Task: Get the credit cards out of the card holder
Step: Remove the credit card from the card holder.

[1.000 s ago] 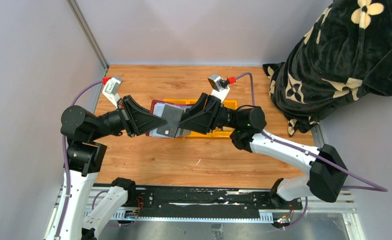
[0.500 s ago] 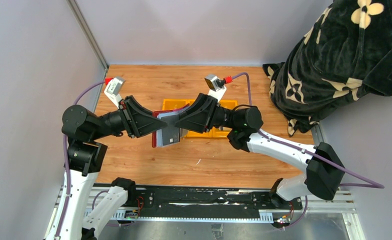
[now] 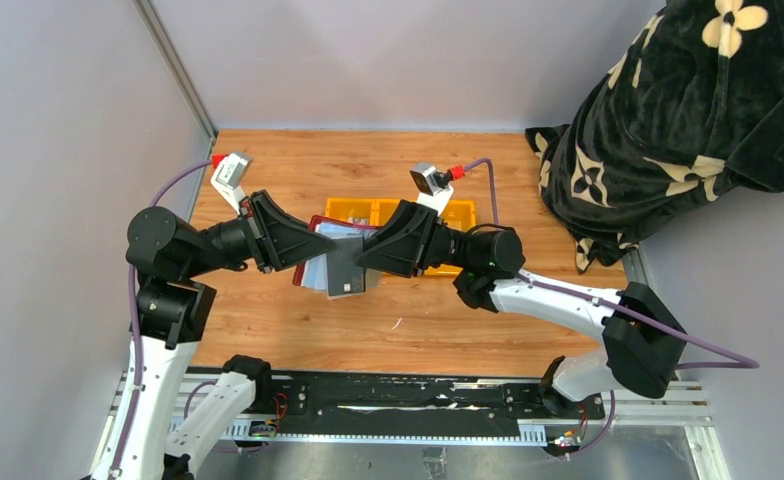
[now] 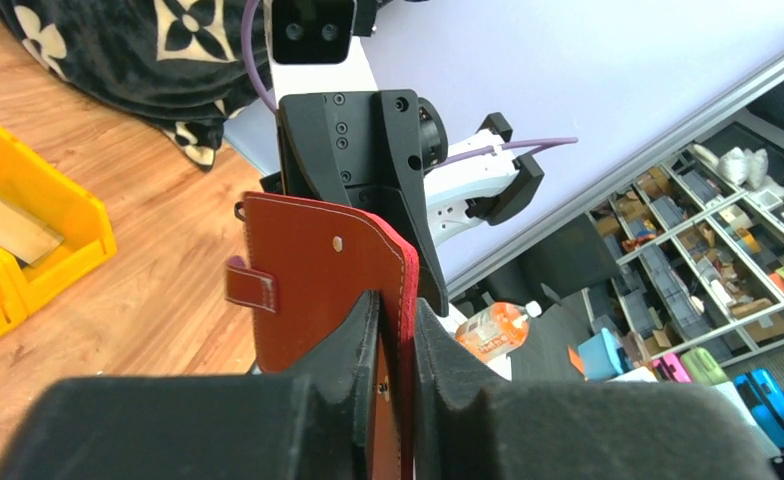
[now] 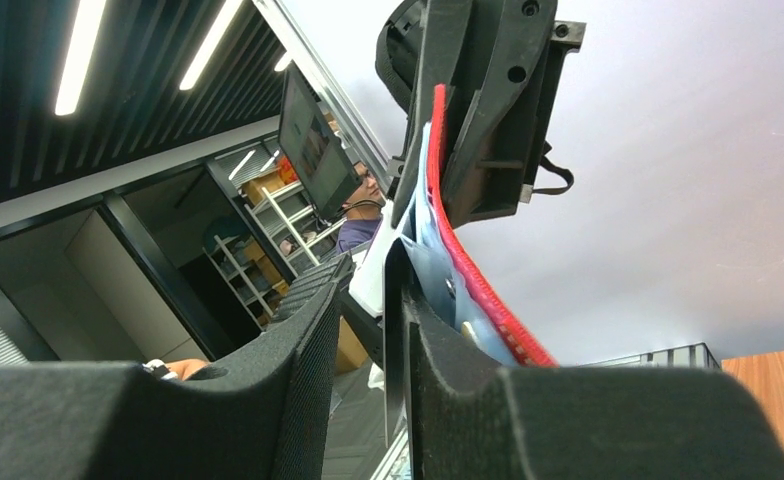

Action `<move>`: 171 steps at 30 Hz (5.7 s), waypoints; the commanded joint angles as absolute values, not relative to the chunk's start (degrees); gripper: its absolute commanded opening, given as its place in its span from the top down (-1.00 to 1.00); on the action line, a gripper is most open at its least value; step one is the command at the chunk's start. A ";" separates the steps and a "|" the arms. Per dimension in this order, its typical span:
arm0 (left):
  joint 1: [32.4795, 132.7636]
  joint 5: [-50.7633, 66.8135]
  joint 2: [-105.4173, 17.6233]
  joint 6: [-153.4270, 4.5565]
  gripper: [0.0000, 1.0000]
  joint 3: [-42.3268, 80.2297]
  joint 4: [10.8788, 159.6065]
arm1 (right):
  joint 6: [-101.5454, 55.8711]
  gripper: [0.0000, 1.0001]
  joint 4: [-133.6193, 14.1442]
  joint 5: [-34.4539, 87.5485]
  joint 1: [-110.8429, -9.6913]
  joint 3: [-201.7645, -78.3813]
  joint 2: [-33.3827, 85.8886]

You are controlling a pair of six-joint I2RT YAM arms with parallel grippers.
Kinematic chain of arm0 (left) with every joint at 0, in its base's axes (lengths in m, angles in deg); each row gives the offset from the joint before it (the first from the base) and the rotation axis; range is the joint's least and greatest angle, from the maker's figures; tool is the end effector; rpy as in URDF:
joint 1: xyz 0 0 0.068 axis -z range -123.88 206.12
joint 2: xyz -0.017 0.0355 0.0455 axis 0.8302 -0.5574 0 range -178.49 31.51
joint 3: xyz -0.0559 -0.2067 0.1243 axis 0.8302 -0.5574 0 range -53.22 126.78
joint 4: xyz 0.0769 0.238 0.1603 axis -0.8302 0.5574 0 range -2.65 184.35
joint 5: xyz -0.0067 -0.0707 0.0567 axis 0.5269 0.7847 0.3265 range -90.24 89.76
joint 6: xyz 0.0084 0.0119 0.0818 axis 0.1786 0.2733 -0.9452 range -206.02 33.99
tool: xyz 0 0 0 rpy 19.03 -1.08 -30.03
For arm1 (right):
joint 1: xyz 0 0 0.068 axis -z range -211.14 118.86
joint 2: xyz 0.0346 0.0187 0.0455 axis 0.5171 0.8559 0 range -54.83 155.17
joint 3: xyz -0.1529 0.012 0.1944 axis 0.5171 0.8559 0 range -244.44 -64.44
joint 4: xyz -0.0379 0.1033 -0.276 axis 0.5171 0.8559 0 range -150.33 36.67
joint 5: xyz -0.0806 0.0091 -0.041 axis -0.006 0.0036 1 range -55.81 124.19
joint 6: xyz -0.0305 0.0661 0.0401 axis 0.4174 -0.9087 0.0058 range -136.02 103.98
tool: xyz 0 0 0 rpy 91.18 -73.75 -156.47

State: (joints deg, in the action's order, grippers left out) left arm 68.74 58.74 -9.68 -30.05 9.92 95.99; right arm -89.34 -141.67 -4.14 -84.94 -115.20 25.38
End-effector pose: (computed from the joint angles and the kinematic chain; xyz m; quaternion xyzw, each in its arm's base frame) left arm 0.1710 -0.1020 0.4571 0.1593 0.6444 -0.6369 0.3920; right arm 0.1620 0.2977 0.3641 -0.2536 0.3564 0.8472 0.3016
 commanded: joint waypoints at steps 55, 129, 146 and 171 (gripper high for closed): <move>67.55 57.96 -9.45 -33.03 0.21 12.51 97.35 | -84.93 0.84 -134.86 -1.34 -86.97 -117.53 23.79; 67.55 55.13 -9.55 -42.57 1.00 18.31 105.84 | -89.00 0.88 -143.11 -1.80 -85.81 -113.37 20.57; 67.55 57.60 -7.85 -35.52 0.08 15.33 98.84 | -72.90 1.00 -118.29 4.26 -87.32 -114.59 12.57; 67.55 57.88 -7.21 -37.52 1.00 12.54 99.57 | -73.93 0.67 -122.41 5.60 -89.85 -117.01 15.65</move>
